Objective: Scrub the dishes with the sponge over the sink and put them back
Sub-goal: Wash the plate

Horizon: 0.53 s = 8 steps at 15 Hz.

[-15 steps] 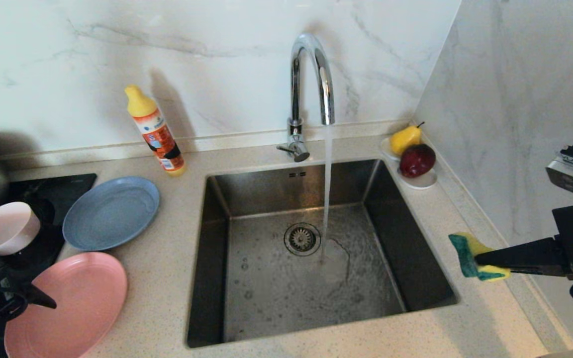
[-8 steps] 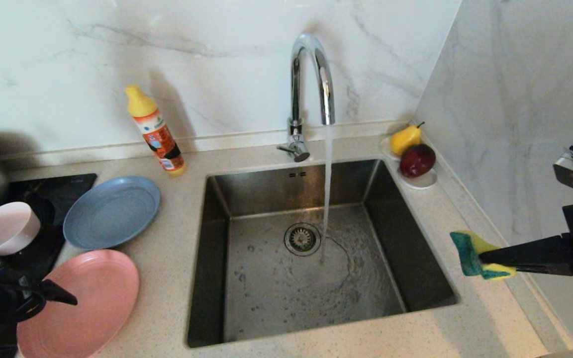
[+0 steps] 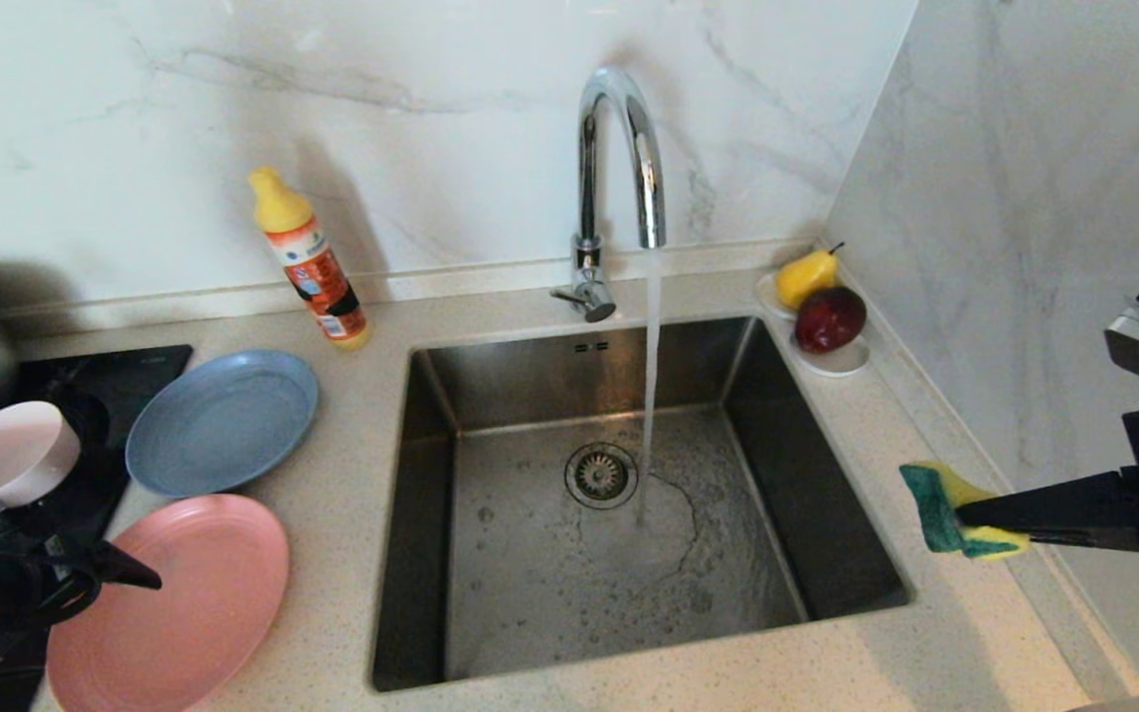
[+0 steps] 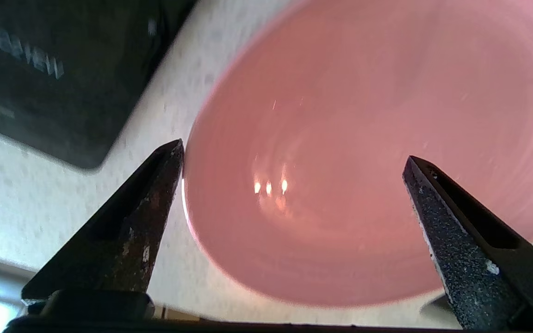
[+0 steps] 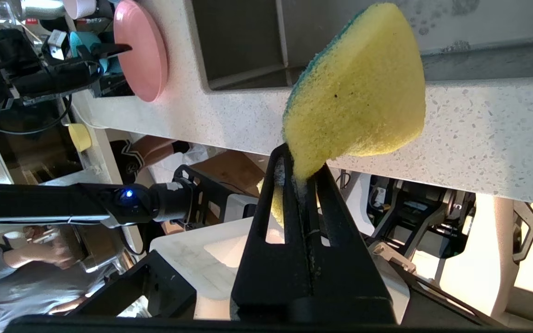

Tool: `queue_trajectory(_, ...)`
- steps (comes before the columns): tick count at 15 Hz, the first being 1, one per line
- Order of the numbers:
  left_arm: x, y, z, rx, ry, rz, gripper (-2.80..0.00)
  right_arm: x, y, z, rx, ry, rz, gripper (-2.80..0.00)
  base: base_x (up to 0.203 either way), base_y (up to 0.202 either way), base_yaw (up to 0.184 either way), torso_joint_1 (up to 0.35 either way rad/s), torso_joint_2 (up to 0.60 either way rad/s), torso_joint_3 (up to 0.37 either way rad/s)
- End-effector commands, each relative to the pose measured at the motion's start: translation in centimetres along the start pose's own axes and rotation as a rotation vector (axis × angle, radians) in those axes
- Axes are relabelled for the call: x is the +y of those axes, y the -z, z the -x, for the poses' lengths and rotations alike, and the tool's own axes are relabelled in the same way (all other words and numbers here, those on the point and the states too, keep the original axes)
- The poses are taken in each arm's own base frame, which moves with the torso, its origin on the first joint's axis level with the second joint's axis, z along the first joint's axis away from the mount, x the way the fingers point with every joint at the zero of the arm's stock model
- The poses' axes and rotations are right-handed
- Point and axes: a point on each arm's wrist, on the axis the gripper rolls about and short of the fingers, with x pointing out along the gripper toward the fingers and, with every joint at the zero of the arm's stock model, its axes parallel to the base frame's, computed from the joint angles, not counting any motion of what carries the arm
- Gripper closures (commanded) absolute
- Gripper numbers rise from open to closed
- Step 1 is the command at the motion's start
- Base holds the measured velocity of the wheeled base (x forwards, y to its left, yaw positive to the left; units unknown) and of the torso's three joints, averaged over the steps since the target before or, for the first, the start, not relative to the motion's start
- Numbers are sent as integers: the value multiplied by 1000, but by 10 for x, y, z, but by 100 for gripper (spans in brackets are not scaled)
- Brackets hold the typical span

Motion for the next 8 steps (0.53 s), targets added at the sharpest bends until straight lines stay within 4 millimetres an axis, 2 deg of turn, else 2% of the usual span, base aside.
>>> queue_trajectory(1, 1, 3, -2, 5, 2, 4, -280, 0, 0, -1, 14, -11, -8, 0, 0, 0, 0, 0, 0, 0)
queue_trajectory(8, 4, 4, -12, -6, 14, 11, -280, -1, 0, 3, -3, -6, -10, 0, 0, 0, 0, 0, 0, 0)
